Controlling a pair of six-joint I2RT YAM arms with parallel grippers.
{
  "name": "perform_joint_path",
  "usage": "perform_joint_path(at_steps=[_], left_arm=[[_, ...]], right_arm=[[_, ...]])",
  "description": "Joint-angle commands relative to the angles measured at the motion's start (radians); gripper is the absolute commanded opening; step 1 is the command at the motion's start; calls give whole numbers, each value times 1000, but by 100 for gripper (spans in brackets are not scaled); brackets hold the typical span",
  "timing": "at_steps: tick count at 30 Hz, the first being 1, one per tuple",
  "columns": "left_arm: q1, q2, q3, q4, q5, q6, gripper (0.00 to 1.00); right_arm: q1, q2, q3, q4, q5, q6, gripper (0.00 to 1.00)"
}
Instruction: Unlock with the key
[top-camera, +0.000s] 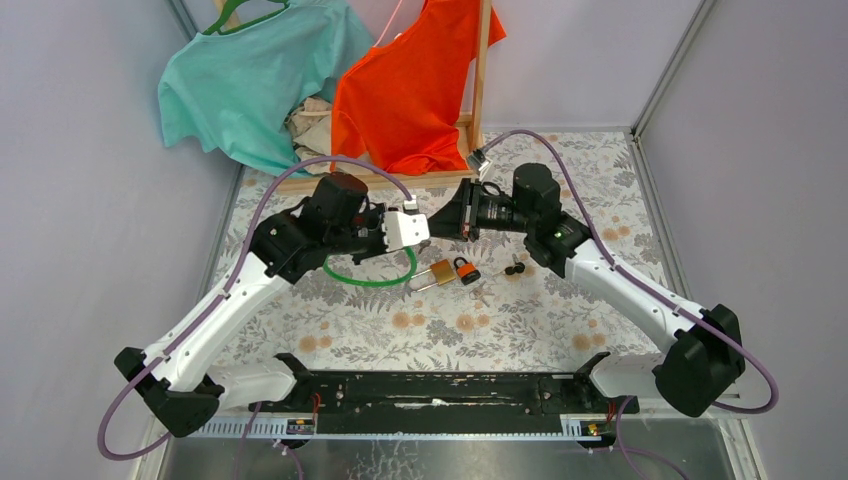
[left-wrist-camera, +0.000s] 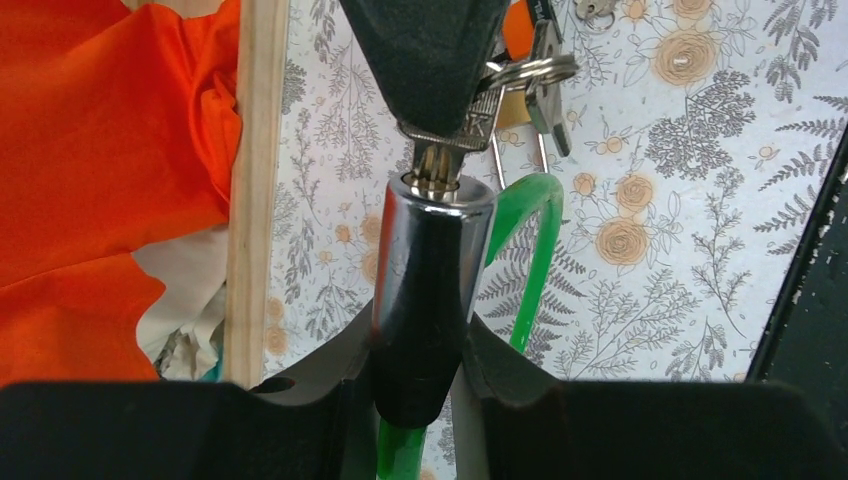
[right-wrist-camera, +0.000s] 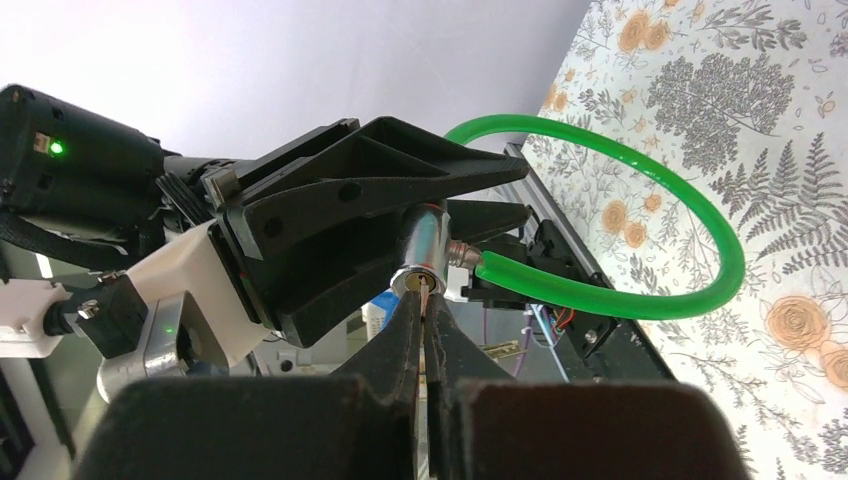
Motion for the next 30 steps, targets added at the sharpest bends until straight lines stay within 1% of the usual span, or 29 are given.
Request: perform_joint_path(at_steps=[1, 4, 6, 10, 12, 18, 24, 27, 30], left_arm=[[-7, -22, 24, 247, -48, -24, 0], [-9, -21, 36, 250, -50, -22, 0], [-18, -26, 31, 269, -77, -11, 0], [-50, -47, -20, 334, -177, 66, 0], [-76, -58, -53, 374, -250, 105, 0], [-108, -69, -102, 459, -372, 192, 0], [-111, -86, -135, 500, -393, 219, 0], [-112, -93, -144, 518, -399, 230, 0], [-120, -111, -195, 603, -450, 288, 0]], right_arm=[[11, 4, 1, 4, -79, 84, 0], [2, 2, -4, 29, -79, 127, 0], [-2, 4, -2, 41, -81, 149, 0], [-7, 16, -4, 74, -86, 205, 0], [-14, 23, -15, 113, -94, 244, 0], [-35, 32, -56, 243, -104, 369, 0], [-54, 11, -72, 254, -95, 405, 0], [-61, 4, -84, 289, -100, 431, 0], [-63, -1, -86, 313, -102, 454, 0]])
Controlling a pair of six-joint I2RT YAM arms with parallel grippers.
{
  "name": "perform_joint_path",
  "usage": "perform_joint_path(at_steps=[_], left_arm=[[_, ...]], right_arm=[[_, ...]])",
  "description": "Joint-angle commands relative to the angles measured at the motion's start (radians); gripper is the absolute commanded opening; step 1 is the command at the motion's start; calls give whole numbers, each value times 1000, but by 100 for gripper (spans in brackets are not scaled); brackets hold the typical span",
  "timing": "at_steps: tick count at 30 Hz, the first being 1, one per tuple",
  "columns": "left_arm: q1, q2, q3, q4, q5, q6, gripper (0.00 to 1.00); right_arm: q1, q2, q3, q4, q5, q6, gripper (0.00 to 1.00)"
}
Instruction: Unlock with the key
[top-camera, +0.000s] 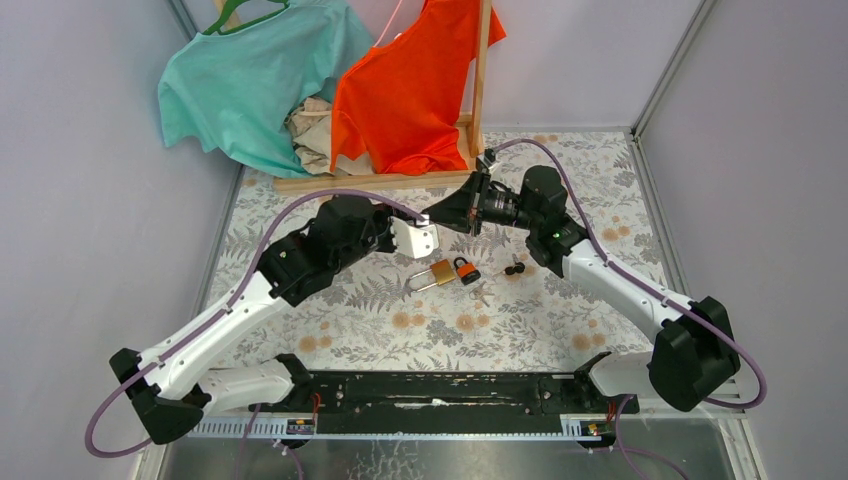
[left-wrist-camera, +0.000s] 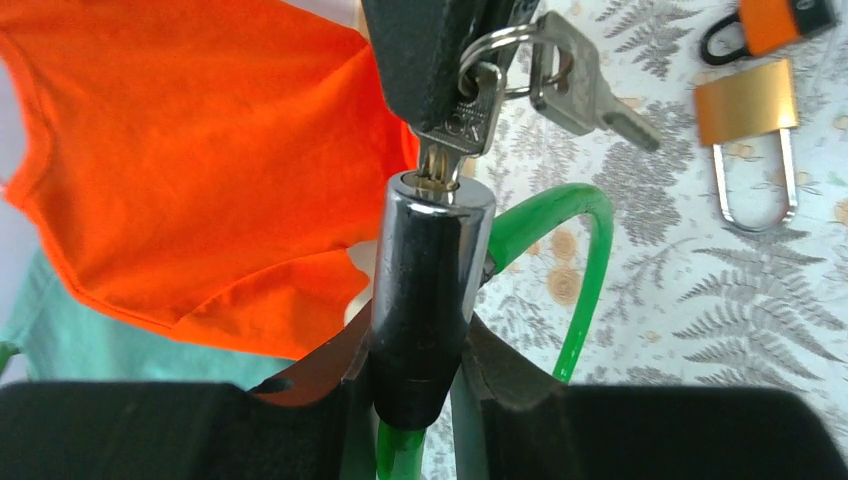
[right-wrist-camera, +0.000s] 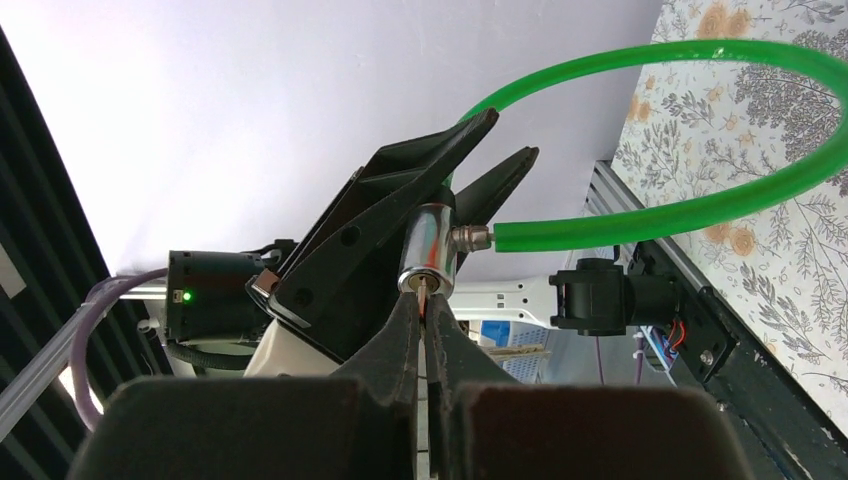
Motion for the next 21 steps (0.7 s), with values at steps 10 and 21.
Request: perform_joint_path(at_steps=[10, 21], left_arm=[[-5, -5, 133, 73, 66, -157, 0], [54, 147, 433, -259, 428, -464, 0]], right_arm=[[4, -146, 91, -161, -16, -459, 71], [24, -310, -20, -53, -29, -924, 81]])
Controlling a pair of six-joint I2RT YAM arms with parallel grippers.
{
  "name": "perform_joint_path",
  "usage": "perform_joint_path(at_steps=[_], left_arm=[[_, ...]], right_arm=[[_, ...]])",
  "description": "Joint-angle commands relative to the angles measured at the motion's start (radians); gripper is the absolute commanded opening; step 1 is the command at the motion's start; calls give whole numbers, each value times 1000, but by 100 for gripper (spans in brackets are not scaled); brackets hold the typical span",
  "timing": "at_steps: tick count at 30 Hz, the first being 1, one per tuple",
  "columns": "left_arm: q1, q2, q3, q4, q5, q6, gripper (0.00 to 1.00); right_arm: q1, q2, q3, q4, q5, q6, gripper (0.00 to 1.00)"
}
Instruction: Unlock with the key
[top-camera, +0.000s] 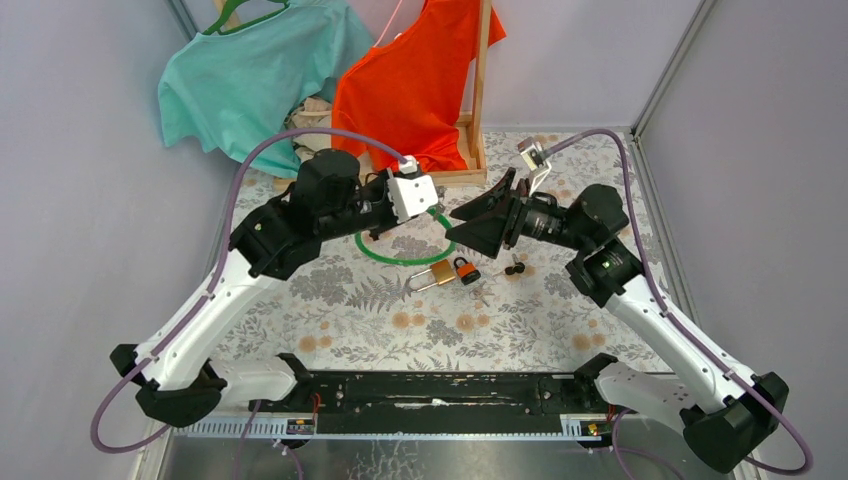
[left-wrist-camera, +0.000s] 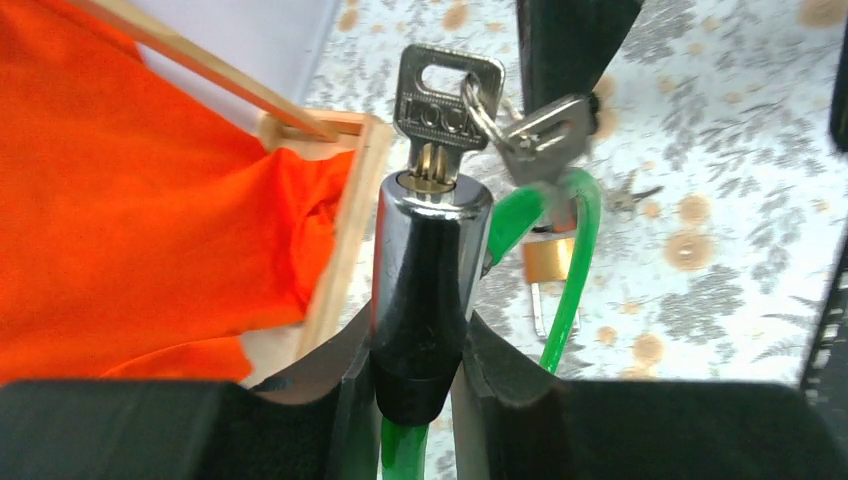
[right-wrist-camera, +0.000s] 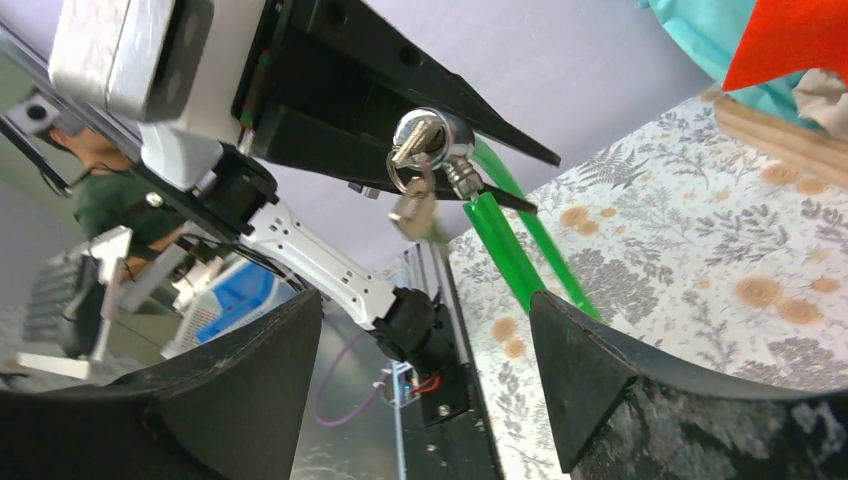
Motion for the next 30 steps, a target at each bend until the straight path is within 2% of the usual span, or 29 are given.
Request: perform_joint_path(at_steps=[1, 4, 11, 15, 16, 19, 20, 26, 30], left_arm=[[28, 55, 93, -105, 155, -144, 0], [48, 84, 137, -151, 232, -159, 0], [84, 126, 199, -215, 313, -182, 0], [110, 130, 214, -219, 361, -208, 0], [113, 133, 217, -224, 373, -211, 0], [132, 140, 220, -224, 392, -224, 0], [148, 141, 219, -222, 391, -221, 0], [295, 162, 188, -227, 415, -230, 0], [389, 153, 35, -182, 455, -325, 0]], right_arm=[[35, 8, -12, 35, -28, -224, 81], [90, 7, 14, -59, 46, -336, 77], [148, 31, 24, -104, 100, -375, 52], [156, 24, 3, -105, 126, -371, 49], [159, 23, 1, -105, 134, -372, 45], [162, 14, -2, -117, 181, -372, 6], [162, 7, -1, -135, 197, -372, 0], [162, -48, -34, -278, 307, -373, 0], [162, -97, -80, -331, 369, -366, 0]])
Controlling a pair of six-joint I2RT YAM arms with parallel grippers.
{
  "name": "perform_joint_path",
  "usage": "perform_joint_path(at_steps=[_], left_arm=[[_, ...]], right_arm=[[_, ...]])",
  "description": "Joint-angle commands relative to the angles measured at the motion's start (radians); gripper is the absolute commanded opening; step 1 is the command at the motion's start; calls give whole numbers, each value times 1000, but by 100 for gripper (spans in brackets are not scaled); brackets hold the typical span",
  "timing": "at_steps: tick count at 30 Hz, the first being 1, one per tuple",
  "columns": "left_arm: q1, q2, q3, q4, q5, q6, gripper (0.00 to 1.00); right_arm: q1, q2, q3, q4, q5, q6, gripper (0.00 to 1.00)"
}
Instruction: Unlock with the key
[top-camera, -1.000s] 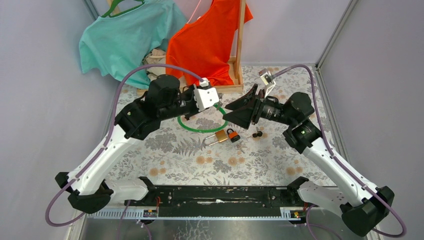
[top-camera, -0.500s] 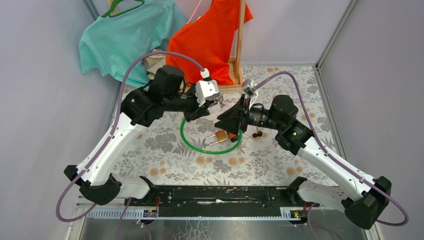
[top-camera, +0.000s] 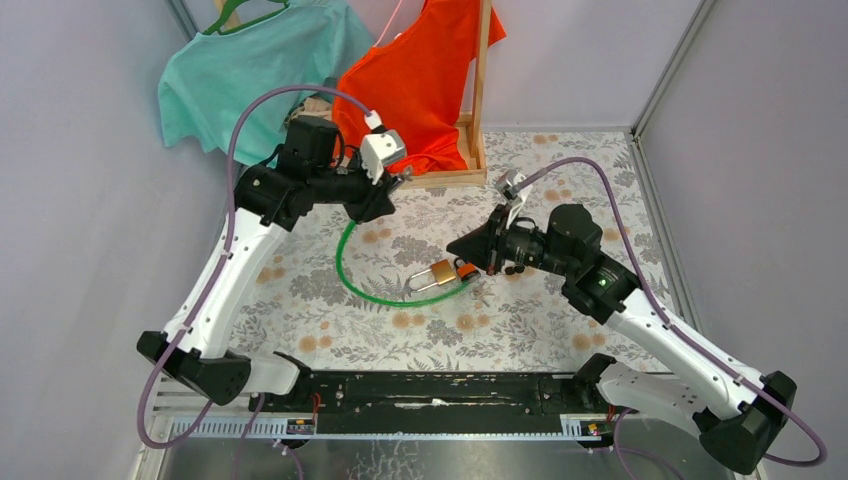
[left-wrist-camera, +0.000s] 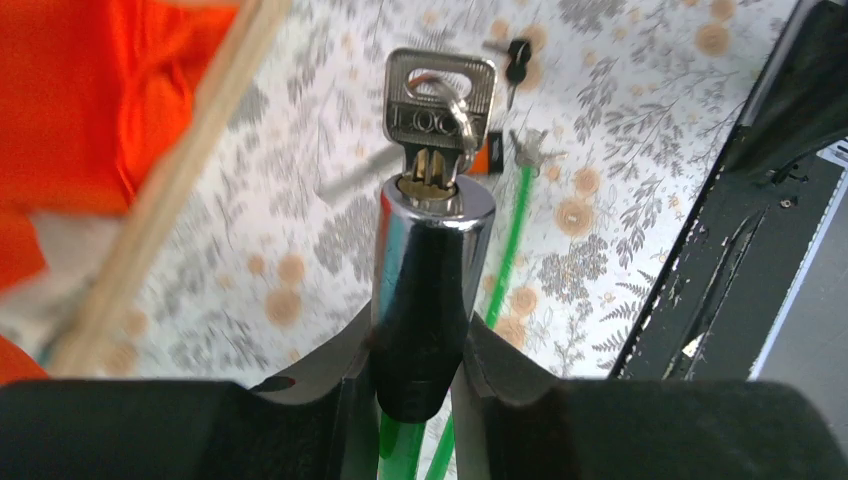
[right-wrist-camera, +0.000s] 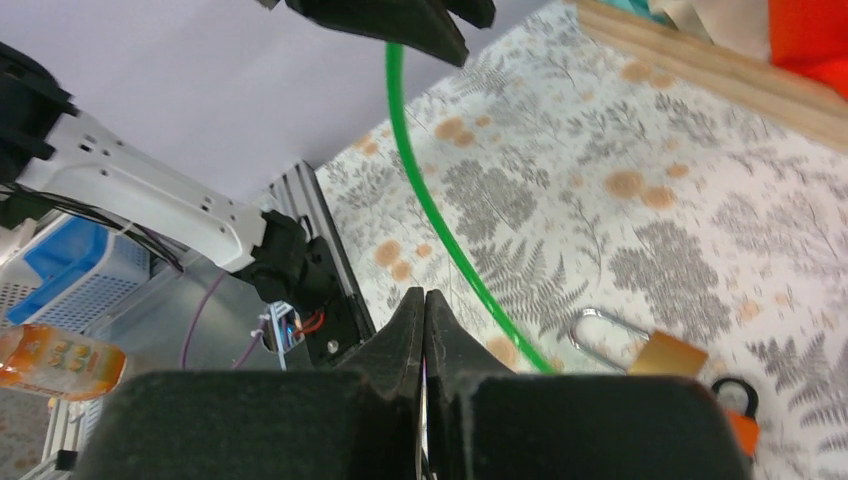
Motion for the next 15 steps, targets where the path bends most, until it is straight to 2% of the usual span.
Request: perform_joint_path(at_steps=[1, 6, 9, 15], left_arm=[[81, -10, -161, 57, 97, -137, 0], [86, 28, -286, 54, 217, -173, 0], [87, 60, -282, 45, 278, -160, 0], [86, 113, -216, -28, 305, 9, 0]], right_arm=[[9, -59, -25, -74, 105, -6, 0], [8, -60, 0, -119, 155, -11, 1], [9, -48, -2, -126, 168, -14, 5], [9, -16, -23, -139, 203, -44, 14]])
